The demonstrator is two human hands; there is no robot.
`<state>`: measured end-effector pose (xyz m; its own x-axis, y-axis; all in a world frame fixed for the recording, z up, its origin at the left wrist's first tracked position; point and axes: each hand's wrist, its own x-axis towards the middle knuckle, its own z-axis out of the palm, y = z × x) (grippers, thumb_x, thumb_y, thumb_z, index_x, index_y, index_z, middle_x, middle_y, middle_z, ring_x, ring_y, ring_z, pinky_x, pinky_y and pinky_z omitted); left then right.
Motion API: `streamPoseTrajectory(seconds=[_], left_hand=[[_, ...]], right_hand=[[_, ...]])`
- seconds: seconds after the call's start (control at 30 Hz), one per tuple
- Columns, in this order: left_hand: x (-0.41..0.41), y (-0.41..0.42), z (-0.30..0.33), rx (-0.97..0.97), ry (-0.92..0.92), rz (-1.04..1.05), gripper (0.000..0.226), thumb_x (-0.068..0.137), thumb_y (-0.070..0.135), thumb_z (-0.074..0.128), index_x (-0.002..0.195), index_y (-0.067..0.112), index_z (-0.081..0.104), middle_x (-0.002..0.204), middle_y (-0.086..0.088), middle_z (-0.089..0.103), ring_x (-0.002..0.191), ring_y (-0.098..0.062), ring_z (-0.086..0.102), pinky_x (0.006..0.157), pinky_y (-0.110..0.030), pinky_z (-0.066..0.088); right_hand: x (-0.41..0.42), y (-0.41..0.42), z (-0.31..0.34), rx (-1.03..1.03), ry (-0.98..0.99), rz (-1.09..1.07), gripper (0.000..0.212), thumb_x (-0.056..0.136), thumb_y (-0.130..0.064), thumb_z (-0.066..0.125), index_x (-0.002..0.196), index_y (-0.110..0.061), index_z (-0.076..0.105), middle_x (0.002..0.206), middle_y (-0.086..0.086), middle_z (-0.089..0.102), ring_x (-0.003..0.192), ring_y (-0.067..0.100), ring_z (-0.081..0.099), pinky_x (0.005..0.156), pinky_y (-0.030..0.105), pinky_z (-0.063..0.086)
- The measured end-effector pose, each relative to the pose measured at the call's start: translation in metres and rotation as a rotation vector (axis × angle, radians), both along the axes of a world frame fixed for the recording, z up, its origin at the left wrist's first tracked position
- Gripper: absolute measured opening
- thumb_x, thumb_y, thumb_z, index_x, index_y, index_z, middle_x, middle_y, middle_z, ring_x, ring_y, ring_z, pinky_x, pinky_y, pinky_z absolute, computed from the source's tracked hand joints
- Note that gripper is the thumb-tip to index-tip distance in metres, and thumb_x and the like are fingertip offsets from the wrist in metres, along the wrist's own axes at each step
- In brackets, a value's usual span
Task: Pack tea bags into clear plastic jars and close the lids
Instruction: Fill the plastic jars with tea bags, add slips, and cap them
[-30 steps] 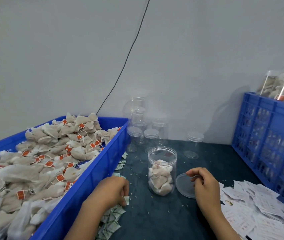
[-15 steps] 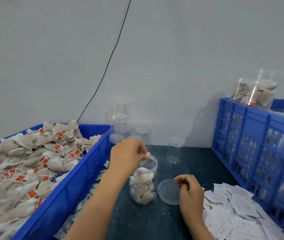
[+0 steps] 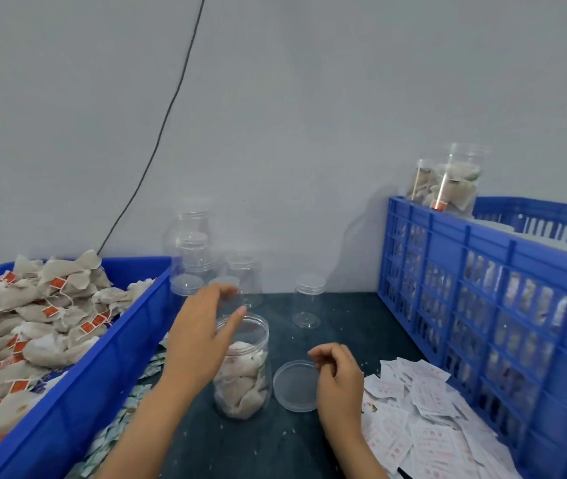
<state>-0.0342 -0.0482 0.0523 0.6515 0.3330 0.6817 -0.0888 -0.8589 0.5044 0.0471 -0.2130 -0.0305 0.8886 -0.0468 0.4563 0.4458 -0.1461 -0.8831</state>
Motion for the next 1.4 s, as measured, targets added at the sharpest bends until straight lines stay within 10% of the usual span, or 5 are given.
streamPoseTrajectory(seconds=[0.2, 0.5, 0.73, 1.0, 1.4], left_hand=[[0.002, -0.007, -0.055, -0.683, -0.111, -0.282, 0.065, 0.080, 0.025, 0.064, 0.136, 0.027, 0.031, 0.138, 0.002, 0.041, 0.129, -0.018, 0.046, 0.104, -0.036, 0.042], [0.009, -0.010, -0.096, -0.657, -0.004, -0.292, 0.102, 0.045, 0.022, 0.089, 0.130, 0.023, 0.033, 0.119, 0.015, 0.054, 0.104, 0.006, 0.056, 0.081, 0.000, 0.039], [0.009, -0.011, -0.099, -0.656, -0.018, -0.278, 0.095, 0.055, 0.009, 0.092, 0.129, 0.027, 0.036, 0.122, 0.006, 0.058, 0.108, -0.011, 0.060, 0.090, -0.021, 0.043], [0.011, -0.010, -0.102, -0.651, -0.038, -0.285, 0.094, 0.055, 0.014, 0.092, 0.127, 0.032, 0.035, 0.123, 0.006, 0.057, 0.110, -0.011, 0.060, 0.088, -0.013, 0.042], [0.010, -0.010, -0.103, -0.648, -0.029, -0.278, 0.094, 0.053, 0.021, 0.092, 0.126, 0.034, 0.034, 0.121, 0.014, 0.055, 0.109, -0.005, 0.059, 0.083, -0.006, 0.040]], right_hand=[[0.004, -0.010, 0.011, -0.416, 0.024, -0.034, 0.038, 0.083, 0.010, 0.045, 0.104, -0.018, 0.060, 0.107, -0.003, 0.052, 0.102, 0.014, 0.052, 0.084, 0.023, 0.042], [0.017, -0.049, 0.017, -1.063, 0.321, -0.298, 0.043, 0.095, -0.025, 0.053, 0.134, -0.022, 0.036, 0.139, 0.007, 0.039, 0.124, 0.027, 0.040, 0.099, 0.037, 0.035], [0.030, -0.073, 0.017, -0.901, 0.423, -0.190, 0.016, 0.089, -0.027, 0.064, 0.100, -0.016, 0.061, 0.107, 0.002, 0.063, 0.100, 0.019, 0.060, 0.067, 0.024, 0.040], [0.038, -0.084, 0.019, -0.860, 0.469, -0.161, 0.013, 0.086, -0.014, 0.071, 0.098, -0.009, 0.072, 0.106, 0.009, 0.068, 0.097, 0.023, 0.063, 0.080, 0.032, 0.049], [0.033, -0.076, 0.013, -0.930, 0.364, -0.051, 0.045, 0.074, -0.046, 0.078, 0.112, -0.030, 0.061, 0.120, 0.000, 0.051, 0.112, 0.021, 0.052, 0.085, 0.027, 0.042]])
